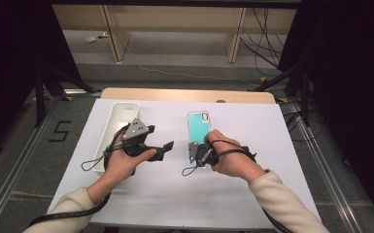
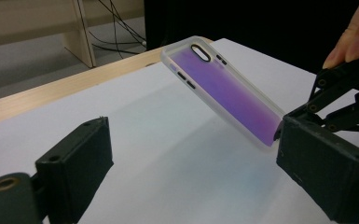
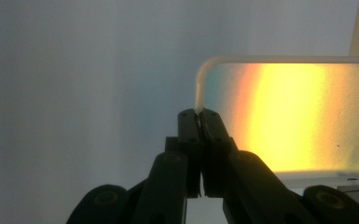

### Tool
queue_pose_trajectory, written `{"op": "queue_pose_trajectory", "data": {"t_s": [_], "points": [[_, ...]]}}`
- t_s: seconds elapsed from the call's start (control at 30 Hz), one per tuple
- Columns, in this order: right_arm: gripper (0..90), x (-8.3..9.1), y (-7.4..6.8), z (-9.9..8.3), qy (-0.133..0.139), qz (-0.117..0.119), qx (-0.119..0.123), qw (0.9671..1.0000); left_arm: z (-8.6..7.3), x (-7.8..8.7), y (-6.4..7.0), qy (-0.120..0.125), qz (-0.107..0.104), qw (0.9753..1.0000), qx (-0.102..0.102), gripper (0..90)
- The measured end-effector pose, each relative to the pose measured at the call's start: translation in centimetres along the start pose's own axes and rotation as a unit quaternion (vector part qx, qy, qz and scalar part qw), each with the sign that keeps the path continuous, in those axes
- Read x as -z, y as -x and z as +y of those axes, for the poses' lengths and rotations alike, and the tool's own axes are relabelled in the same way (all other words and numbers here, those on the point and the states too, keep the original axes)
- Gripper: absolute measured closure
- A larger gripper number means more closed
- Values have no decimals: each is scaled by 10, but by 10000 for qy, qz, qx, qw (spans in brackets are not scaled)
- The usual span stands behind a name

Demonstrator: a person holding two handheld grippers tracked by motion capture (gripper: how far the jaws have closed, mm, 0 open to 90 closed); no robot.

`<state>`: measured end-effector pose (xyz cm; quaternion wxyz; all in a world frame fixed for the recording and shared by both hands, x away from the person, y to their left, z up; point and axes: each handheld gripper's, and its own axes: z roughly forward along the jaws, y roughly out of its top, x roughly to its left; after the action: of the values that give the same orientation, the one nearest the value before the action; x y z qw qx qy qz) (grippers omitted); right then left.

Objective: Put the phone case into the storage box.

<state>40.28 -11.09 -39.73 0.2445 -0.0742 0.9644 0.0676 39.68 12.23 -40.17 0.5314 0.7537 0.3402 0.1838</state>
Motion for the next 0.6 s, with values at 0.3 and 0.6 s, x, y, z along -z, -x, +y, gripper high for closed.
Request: {"op": "queue_pose_trajectory", "data": {"t_s": [0.3,0.6], "points": [[889,3,-2,0,10,-51,-77,10000,5,-20,1,-56,-24,9999,137,111],[889,5,-7,1,-81,-12,-247,9997,5,-30,-1,-85,-12,9997,211,122]]}}
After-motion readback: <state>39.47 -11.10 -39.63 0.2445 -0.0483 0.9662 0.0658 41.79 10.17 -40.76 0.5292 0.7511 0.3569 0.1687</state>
